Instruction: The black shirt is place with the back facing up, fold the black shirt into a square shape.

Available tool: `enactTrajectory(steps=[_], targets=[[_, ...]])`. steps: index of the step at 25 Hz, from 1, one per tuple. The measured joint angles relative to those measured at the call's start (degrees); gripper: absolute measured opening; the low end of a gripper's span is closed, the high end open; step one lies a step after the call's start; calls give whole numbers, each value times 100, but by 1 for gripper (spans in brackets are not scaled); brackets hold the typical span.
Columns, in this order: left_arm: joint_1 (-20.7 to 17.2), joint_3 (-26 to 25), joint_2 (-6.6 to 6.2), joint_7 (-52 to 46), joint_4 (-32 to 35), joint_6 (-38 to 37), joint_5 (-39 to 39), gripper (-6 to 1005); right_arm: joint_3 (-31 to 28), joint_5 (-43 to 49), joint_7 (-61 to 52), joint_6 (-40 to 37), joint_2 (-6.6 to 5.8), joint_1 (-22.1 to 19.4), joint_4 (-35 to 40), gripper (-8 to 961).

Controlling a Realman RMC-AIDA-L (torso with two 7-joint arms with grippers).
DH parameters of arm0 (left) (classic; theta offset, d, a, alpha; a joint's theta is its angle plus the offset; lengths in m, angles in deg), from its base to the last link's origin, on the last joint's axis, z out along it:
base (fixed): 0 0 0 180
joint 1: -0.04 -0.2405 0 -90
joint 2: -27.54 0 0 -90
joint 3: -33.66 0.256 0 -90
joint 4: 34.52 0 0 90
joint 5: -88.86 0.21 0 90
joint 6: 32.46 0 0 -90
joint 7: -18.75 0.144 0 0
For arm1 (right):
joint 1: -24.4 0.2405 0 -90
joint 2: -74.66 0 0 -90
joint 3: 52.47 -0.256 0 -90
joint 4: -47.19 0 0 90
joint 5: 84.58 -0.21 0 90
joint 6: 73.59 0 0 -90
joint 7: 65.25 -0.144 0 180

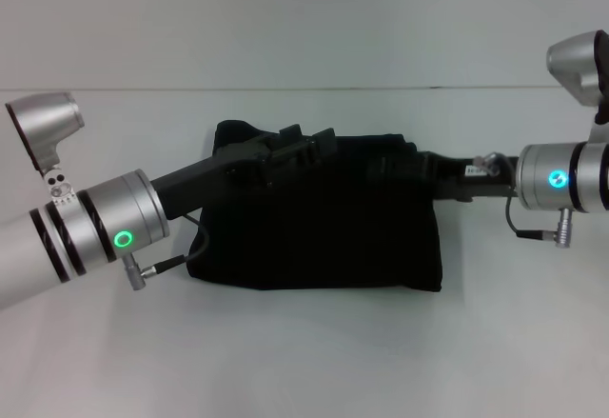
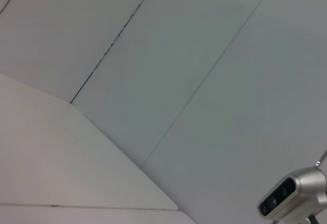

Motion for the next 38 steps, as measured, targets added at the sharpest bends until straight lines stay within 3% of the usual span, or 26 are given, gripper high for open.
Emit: enactTrajectory(steps=[7,13,30,38], targets=[[19,2,23,129,-43,140,-8,787,3,-877,791,444,173,-18,-15,914],[34,2,32,132,-48,229,-17,787,49,-1090,1173,789,303,27,-10,911],[14,-9,44,135,-82,305,-31,787,412,-1062,600,1065,310,-132,-224,902],[17,2,44,136,-117,381,-32,787,393,-1476,1039,1624,352,106,-232,897]])
